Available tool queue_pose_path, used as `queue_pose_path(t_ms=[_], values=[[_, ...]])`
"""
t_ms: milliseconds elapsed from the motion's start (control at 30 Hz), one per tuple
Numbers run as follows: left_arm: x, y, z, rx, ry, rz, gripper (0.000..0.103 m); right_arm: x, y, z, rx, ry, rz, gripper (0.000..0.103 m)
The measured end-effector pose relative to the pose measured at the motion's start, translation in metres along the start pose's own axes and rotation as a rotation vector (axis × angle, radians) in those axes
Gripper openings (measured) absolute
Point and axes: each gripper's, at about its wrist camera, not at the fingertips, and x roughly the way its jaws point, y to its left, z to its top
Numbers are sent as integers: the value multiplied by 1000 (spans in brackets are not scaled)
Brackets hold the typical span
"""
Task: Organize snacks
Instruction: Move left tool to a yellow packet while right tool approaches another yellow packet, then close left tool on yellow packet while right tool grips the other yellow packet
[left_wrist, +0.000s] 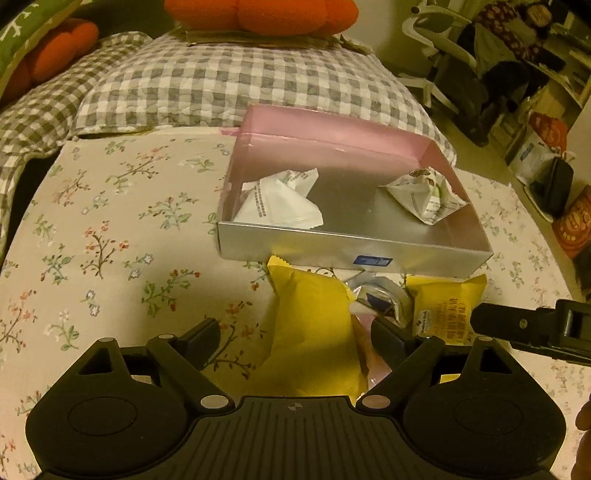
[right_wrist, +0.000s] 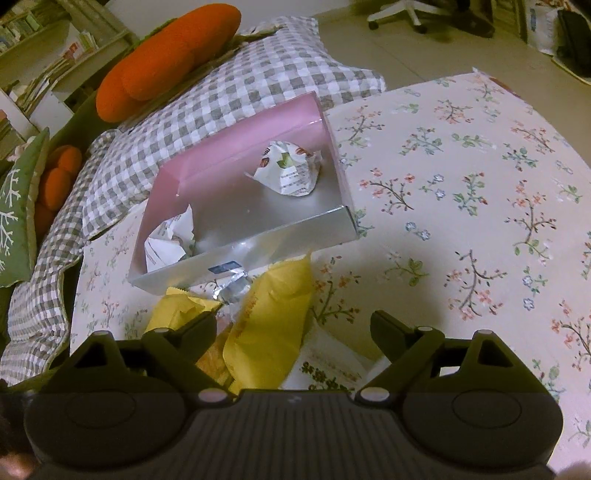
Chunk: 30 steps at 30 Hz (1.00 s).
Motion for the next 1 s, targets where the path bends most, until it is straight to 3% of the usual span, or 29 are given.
queue_pose_path(t_ms=[433,733,1000], values=[[15,-5,0,24,10,-18,90,26,8,4,-24,30,22,73],[19,-3,-2,7,18,-51,90,35,9,5,-36,49,42,57],[19,6,-1,-15,17,-43,74,37,9,5,-45,53,49,46]])
